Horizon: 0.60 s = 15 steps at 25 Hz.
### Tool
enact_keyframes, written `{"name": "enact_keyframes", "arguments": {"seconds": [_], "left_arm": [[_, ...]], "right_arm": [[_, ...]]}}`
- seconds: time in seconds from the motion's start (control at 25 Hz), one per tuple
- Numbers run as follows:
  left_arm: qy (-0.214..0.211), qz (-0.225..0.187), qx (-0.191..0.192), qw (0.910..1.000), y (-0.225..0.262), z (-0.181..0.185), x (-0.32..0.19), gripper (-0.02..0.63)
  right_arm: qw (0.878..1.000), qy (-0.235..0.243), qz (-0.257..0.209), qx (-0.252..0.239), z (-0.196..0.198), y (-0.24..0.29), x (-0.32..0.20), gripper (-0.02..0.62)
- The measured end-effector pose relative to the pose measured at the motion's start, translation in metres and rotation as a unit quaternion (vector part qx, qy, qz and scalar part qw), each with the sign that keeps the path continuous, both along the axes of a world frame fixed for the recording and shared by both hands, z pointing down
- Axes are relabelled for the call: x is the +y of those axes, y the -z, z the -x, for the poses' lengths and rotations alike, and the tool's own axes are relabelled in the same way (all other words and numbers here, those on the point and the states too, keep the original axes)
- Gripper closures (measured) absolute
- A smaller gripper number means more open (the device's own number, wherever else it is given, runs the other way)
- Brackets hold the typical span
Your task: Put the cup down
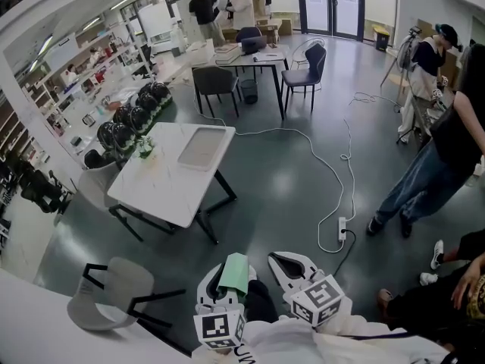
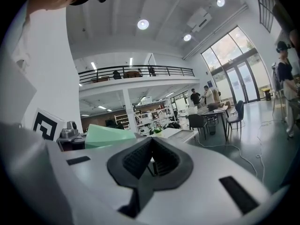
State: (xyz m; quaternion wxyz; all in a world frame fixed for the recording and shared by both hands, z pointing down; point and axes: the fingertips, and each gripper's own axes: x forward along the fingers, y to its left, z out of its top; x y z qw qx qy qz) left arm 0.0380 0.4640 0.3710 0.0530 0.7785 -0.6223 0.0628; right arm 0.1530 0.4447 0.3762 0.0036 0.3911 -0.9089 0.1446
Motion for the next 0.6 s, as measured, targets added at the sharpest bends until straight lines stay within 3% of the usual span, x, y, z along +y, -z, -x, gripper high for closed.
{"name": "enact_keyframes", "arguments": {"seconds": [0.2,0.6], "left_arm": [[0.0,0.008,0.001,1.0,-0.014,0.013,-0.031,0.583],[0.006,0.026,0.006,0.9996,-0.034,0.062,-0.14,0.583]], "right_arm": [[1.0,0.0,0.01,0.007,0.012,-0.015,-0.032,0.589],[0.999,0.003,0.031,0.024,0.057,-0.038,-0.137,0.589]]}}
